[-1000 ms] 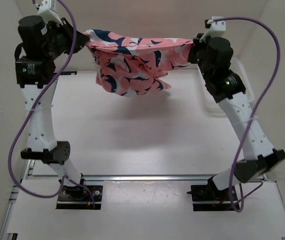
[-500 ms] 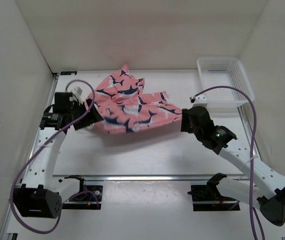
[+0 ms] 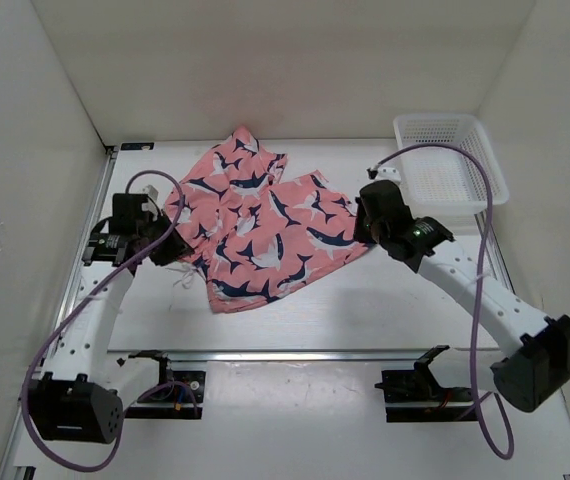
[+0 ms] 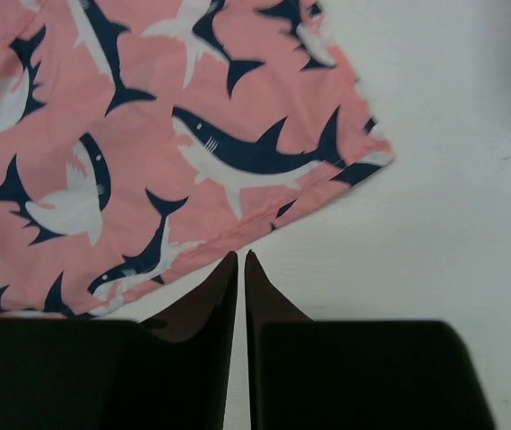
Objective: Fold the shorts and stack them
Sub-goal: Flatten the shorts out
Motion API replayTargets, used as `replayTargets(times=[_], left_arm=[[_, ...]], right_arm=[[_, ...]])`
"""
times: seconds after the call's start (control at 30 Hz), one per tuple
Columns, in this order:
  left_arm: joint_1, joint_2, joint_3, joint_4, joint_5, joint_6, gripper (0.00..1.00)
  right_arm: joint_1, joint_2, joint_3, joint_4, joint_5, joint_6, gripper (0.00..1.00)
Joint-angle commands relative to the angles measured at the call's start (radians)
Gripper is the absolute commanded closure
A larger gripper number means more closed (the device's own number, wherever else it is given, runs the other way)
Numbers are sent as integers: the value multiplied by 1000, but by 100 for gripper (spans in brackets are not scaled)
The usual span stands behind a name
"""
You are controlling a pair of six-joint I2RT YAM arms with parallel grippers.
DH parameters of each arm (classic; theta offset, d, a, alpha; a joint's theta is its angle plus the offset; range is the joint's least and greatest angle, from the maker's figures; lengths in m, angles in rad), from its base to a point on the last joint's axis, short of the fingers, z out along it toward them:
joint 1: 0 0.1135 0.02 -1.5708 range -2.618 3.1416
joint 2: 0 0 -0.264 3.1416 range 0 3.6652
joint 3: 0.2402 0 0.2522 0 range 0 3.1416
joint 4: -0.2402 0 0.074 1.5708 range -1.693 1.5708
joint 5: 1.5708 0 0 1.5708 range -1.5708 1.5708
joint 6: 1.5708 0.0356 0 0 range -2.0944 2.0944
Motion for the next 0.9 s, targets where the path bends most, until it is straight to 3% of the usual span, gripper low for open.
replayTargets(times=[0.0,0.07,0.1,0.13,0.23,0.33,0.43,0.57,0.7,0.77,0.87], left_arm=[[1,61,-123,95,-25,-116,68],[12,136,-154,132,-51,-136,47],[12,165,-154,141,-51,-137,44],[12,217,-154,165,-78,-149,28],[64,285,-145,244,-79,-160,26],[101,427,-62,279,-106,-134,26],[115,556,7,279,-137,-133,26],[149,685,101,279,-177,-133,26],[173,835,211,279,-177,-124,30],[182,874,277,279,-195,-115,42],[202,923,346,270,-195,-103,55]], right_arm=[[-69,71,-8,6,-246,81,89],[-116,81,-40,32,-352,107,86],[-142,81,-74,55,-426,119,83],[-192,81,-91,67,-465,119,71],[-301,81,-155,99,-583,85,32],[-419,81,-221,133,-662,73,11],[-528,71,-260,145,-711,73,0],[-654,71,-287,168,-757,98,0],[-703,113,-310,202,-800,122,0],[-703,124,-310,214,-800,122,3],[-703,133,-310,214,-747,145,14]])
